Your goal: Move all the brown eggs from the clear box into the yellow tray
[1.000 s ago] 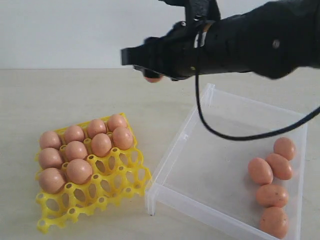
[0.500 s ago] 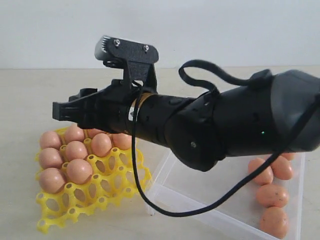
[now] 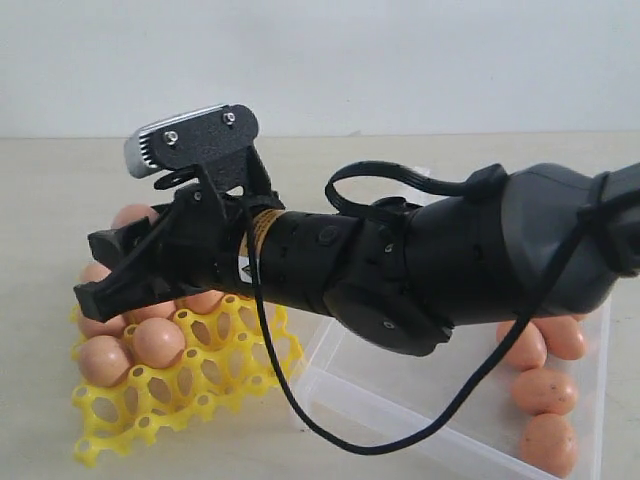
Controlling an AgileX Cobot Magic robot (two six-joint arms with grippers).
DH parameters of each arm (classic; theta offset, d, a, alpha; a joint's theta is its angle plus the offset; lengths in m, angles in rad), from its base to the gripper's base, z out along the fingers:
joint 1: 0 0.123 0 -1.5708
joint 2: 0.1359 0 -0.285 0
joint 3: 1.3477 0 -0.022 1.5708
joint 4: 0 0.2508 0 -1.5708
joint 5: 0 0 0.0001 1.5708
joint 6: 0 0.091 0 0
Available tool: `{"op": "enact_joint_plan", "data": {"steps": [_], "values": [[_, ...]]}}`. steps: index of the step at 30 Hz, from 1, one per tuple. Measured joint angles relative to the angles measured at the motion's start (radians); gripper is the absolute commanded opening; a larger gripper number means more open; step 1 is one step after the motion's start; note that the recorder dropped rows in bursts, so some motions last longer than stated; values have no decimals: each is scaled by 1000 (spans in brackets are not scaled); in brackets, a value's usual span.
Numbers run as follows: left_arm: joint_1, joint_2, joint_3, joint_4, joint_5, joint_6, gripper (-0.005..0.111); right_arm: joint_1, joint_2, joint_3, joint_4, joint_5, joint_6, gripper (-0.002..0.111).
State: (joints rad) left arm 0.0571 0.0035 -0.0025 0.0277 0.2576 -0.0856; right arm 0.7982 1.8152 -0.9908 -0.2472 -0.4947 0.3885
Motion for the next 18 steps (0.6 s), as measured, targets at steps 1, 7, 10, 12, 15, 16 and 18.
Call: {"op": "enact_joint_plan", "data": {"steps": [1, 7, 10, 12, 15, 16, 18], "values": [[0, 0, 0, 0, 0, 0, 4, 0, 0, 0, -5, -13, -19, 0], [0, 0, 0, 0, 0, 0, 4, 7, -12, 0, -310, -19, -93, 0], [0, 0, 0, 0, 0, 0, 4, 76, -46, 0, -573, 228, -111, 0], [0, 0, 0, 0, 0, 0, 4, 94, -48, 0, -539, 373, -88, 0], [0, 0, 0, 0, 0, 0, 4, 90, -51, 2, -389, 368, -62, 0], [0, 0, 0, 0, 0, 0, 4, 88, -54, 2, -317, 297, -56, 0], [0, 0, 0, 0, 0, 0, 4, 86, -54, 2, -111, 85, -51, 0]]}}
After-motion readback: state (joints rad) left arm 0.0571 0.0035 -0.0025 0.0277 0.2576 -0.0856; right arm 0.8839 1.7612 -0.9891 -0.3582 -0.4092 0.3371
